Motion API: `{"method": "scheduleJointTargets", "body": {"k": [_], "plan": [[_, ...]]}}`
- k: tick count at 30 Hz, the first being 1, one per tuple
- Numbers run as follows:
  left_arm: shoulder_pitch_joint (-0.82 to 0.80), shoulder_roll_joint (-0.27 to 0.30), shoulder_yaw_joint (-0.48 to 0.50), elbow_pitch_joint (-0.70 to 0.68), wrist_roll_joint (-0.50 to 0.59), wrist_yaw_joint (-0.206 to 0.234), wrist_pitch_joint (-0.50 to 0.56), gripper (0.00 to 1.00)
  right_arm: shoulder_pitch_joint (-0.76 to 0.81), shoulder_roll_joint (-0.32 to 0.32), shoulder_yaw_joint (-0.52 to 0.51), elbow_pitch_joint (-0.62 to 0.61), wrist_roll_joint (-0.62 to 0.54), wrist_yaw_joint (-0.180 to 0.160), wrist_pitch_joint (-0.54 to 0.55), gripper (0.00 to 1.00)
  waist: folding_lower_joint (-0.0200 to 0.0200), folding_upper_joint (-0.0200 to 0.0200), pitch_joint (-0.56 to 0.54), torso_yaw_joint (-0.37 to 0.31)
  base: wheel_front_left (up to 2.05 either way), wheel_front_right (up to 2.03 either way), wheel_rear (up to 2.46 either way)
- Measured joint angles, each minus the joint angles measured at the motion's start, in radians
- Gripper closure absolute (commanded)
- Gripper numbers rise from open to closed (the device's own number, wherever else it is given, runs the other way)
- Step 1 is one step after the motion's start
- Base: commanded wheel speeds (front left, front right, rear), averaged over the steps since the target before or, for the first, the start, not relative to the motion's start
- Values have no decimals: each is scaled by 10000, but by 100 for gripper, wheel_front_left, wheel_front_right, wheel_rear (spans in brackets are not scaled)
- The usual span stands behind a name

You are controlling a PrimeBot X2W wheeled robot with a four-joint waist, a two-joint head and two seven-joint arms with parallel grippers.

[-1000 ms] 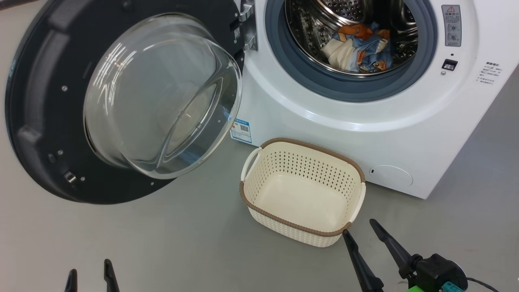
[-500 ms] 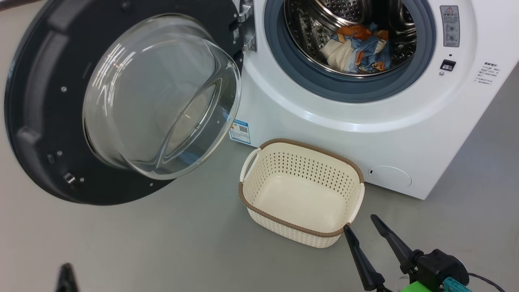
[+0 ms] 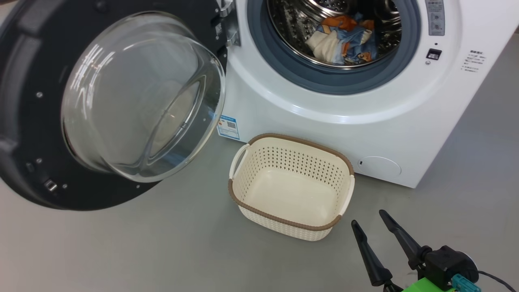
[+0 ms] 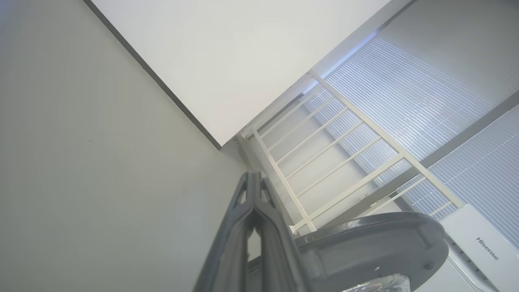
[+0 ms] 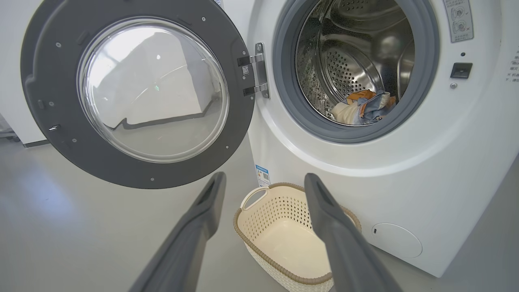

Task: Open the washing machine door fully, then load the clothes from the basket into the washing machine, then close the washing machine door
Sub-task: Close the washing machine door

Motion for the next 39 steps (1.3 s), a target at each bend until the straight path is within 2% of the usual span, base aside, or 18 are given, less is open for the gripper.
{"method": "scheduleJointTargets", "body": {"k": [4, 8, 13, 19, 28, 39], "plan": [[-1244, 941, 568, 993, -1258, -21, 1070, 100, 1, -82, -35, -136, -2, 0, 100, 0, 0, 0, 54, -206, 0, 0, 0], [-2590, 1651, 1191, 2360, -2698, 324, 2180, 100, 3, -307, -73, -405, -71, 0, 272, 0, 0, 1, 216, -395, 0, 0, 0], [-3356, 2165, 1419, 3179, -3356, 389, 2826, 100, 2, -454, -94, -700, -75, 0, 533, 0, -1, 0, 442, -527, 0, 0, 0], [-3842, 2412, 1417, 3950, -3776, 347, 3411, 100, -3, -656, -127, -1034, -98, 0, 807, 0, 0, 0, 781, -651, 0, 0, 0], [-4017, 2408, 1244, 4569, -4027, -142, 4163, 100, -33, -972, -286, -1484, -107, 0, 1151, 0, 0, 0, 1315, -838, 0, 0, 0], [-4017, 2341, 995, 4798, -4293, -309, 4853, 100, -35, -1208, -307, -1852, -169, 0, 1434, 0, 0, 0, 1724, -925, 0, 0, 0]]}}
